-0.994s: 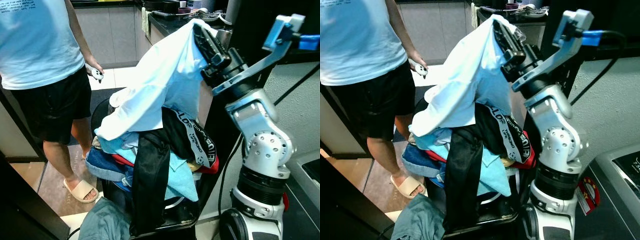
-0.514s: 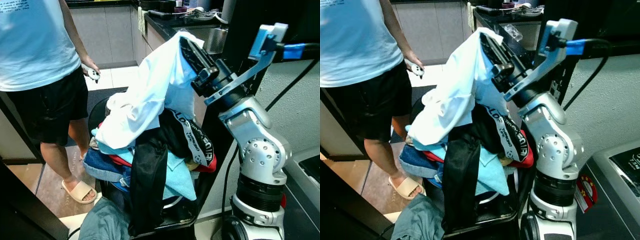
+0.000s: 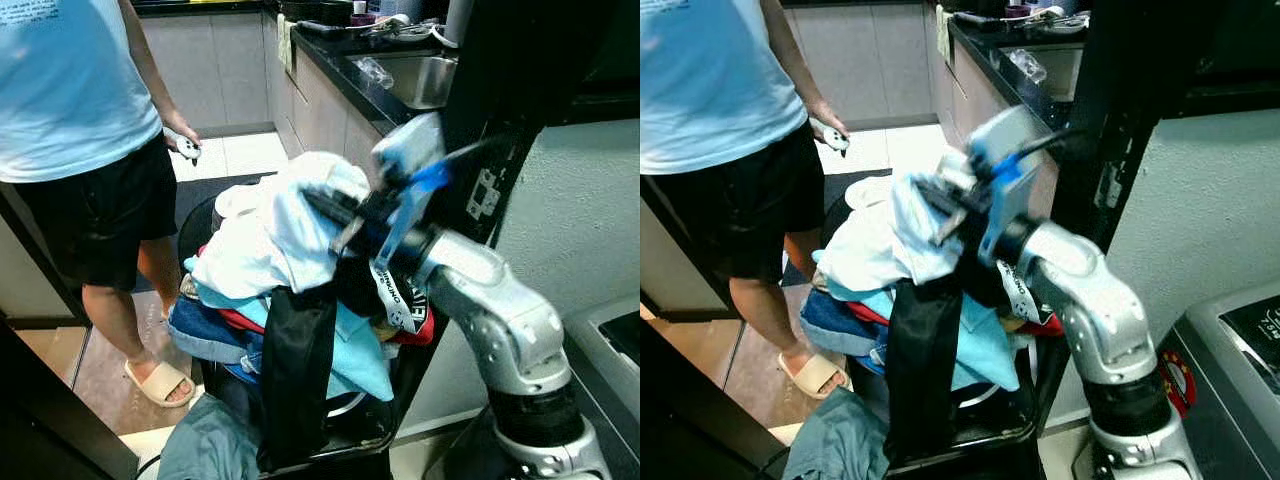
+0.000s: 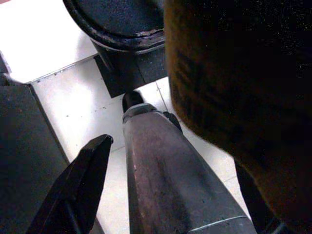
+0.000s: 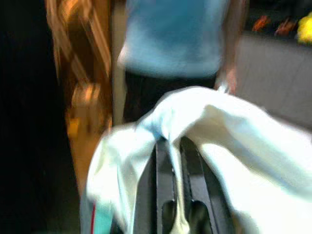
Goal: Clothes washing
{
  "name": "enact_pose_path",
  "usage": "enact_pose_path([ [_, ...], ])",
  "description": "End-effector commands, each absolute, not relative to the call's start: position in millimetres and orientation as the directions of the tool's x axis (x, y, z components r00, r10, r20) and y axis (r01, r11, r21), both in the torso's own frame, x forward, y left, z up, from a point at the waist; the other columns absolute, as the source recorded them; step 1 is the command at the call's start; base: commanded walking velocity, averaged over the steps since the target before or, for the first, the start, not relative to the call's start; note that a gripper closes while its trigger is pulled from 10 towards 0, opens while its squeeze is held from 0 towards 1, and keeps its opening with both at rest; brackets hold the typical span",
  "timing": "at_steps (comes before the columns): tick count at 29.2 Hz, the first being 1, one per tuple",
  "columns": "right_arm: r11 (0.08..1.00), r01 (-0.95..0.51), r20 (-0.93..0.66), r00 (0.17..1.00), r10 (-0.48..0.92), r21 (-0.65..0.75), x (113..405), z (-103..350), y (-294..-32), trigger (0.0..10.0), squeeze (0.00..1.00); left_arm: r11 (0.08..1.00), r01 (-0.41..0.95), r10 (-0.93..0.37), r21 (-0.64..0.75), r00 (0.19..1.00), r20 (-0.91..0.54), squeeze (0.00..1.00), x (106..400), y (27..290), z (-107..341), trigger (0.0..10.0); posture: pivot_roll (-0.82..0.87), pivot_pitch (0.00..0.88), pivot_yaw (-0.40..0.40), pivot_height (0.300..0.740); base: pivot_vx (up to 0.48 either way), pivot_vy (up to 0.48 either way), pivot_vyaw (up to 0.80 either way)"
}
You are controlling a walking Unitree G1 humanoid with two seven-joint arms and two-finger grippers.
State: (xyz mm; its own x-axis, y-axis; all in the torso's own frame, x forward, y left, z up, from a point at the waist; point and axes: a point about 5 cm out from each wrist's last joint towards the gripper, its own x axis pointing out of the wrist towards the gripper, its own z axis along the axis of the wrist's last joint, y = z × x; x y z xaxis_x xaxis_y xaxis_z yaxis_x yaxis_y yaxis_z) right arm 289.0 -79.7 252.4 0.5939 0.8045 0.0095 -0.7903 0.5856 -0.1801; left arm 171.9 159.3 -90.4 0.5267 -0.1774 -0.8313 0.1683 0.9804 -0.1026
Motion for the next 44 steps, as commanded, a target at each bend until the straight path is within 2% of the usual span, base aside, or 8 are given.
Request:
enact_pose_path([
  [1,0.566,-0.804,-0.048,0.582,0.812,-0.179,288,243,-77,10.0,0.00,0.980,0.165,-0.181,-0.109,0.525,-0.832,0.00,170,160,-91,10.0,0.03,0.022,-0.015,0.740,0.000,0.000,0.00],
  [8,0.514,-0.835,-0.100,0.538,0.837,-0.195,283,234,-79,10.0,0.00,0.931,0.357,-0.285,-0.071,0.591,-0.755,0.00,190,139,-79,10.0,0.03,0.019,-0.018,0.740,0.000,0.000,0.00],
  [17,0.400,-0.882,-0.185,0.449,0.874,-0.247,271,222,-80,10.0,0.00,0.893,0.448,-0.376,-0.048,0.684,-0.625,0.00,226,117,-55,10.0,0.04,0.019,-0.020,0.740,0.000,0.000,0.00],
  [23,0.392,-0.874,-0.287,0.469,0.835,-0.286,272,209,-84,10.0,0.00,0.888,0.458,-0.377,-0.034,0.687,-0.621,0.00,228,113,-53,10.0,0.03,0.025,-0.013,0.740,0.000,0.000,0.00],
  [27,0.484,-0.825,-0.318,0.560,0.765,-0.291,285,200,-91,10.0,0.00,0.913,0.405,-0.334,-0.042,0.687,-0.646,0.00,224,113,-57,10.0,0.03,0.030,-0.012,0.740,0.000,0.000,0.00],
  [35,0.536,-0.794,-0.310,0.607,0.732,-0.289,292,200,-94,10.0,0.00,0.950,0.311,-0.247,-0.035,0.677,-0.693,0.00,215,124,-66,10.0,0.03,0.035,-0.012,0.740,0.000,0.000,0.00],
  [39,0.576,-0.763,-0.301,0.646,0.702,-0.293,298,202,-97,10.0,0.00,0.970,0.241,-0.157,0.015,0.675,-0.721,0.00,206,140,-72,10.0,0.04,0.041,-0.015,0.740,0.000,0.000,0.00],
  [44,0.613,-0.736,-0.294,0.677,0.675,-0.287,305,202,-99,10.0,0.00,0.984,0.102,0.039,0.145,0.670,-0.741,0.00,189,176,-79,10.0,0.05,0.047,-0.030,0.740,0.000,0.000,0.00],
])
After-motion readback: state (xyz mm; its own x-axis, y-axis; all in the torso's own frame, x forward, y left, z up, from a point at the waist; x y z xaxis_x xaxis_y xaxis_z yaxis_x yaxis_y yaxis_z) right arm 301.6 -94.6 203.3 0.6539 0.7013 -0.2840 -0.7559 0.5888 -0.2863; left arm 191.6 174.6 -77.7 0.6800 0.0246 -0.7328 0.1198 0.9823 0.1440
